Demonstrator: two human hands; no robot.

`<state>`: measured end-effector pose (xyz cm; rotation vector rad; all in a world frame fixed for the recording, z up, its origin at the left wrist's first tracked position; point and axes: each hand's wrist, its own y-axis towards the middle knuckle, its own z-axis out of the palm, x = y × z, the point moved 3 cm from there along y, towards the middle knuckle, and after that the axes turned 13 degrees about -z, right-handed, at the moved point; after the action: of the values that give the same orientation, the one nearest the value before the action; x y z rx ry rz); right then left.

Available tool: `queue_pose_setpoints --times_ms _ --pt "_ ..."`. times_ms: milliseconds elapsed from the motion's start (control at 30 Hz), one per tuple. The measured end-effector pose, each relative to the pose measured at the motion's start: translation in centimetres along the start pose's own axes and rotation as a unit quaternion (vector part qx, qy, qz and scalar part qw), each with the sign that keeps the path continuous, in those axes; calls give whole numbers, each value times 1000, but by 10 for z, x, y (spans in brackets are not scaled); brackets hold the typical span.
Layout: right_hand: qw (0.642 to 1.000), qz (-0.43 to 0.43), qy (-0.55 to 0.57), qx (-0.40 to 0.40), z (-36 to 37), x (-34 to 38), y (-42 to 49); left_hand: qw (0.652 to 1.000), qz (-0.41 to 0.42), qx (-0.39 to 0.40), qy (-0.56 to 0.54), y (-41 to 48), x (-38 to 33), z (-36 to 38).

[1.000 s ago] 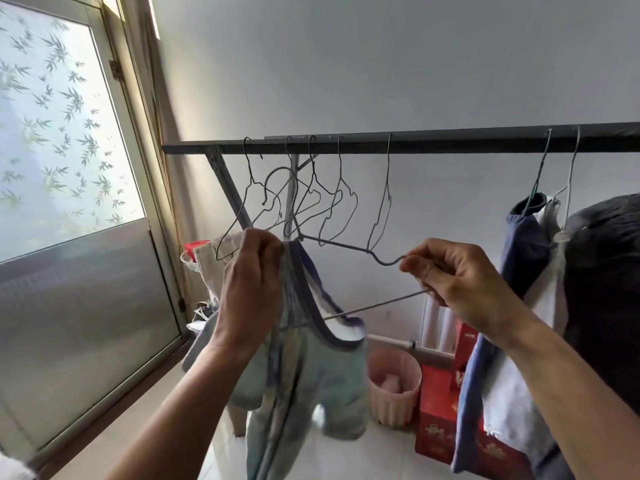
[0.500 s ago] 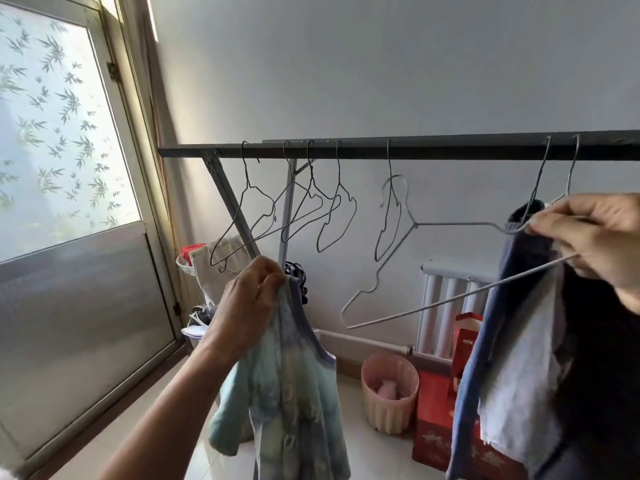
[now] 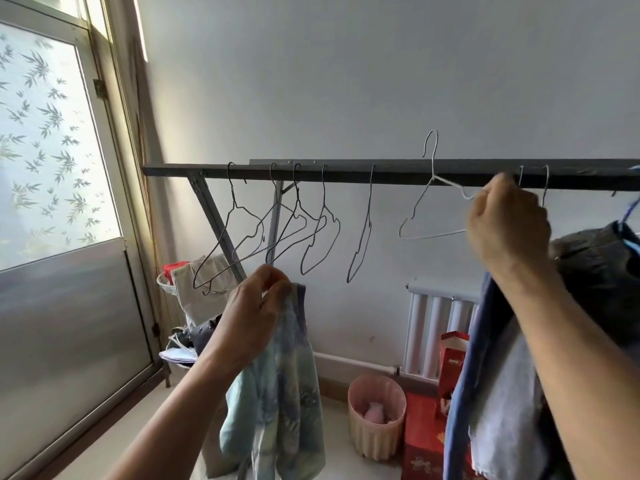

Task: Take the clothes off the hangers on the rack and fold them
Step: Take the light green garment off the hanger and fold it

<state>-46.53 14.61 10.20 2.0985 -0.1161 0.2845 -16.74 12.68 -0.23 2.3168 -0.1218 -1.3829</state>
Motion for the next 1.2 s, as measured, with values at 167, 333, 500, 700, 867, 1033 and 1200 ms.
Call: queue_pose_setpoints --times_ms 167,333,500,700,867,1033,1200 --pt "997 -31 -47 56 21 16 -9 1000 10 6 0 2 -8 1" --pt "990 -43 -57 122 41 22 -32 1000 25 15 -1 3 -15 -3" --pt "984 -170 -22 53 46 42 -66 997 46 59 -30 -2 -24 -7" --pt "821 -165 471 278 64 103 -115 989 98 110 -32 -13 -38 -12" --pt "772 -103 588 219 62 108 -117 985 87 143 -51 -20 -38 -21" --pt "759 -114 613 187 55 119 -118 974 -15 197 -116 -23 -35 -32" --pt "787 -149 573 171 53 123 -118 949 -35 289 -118 -22 -26 -42"
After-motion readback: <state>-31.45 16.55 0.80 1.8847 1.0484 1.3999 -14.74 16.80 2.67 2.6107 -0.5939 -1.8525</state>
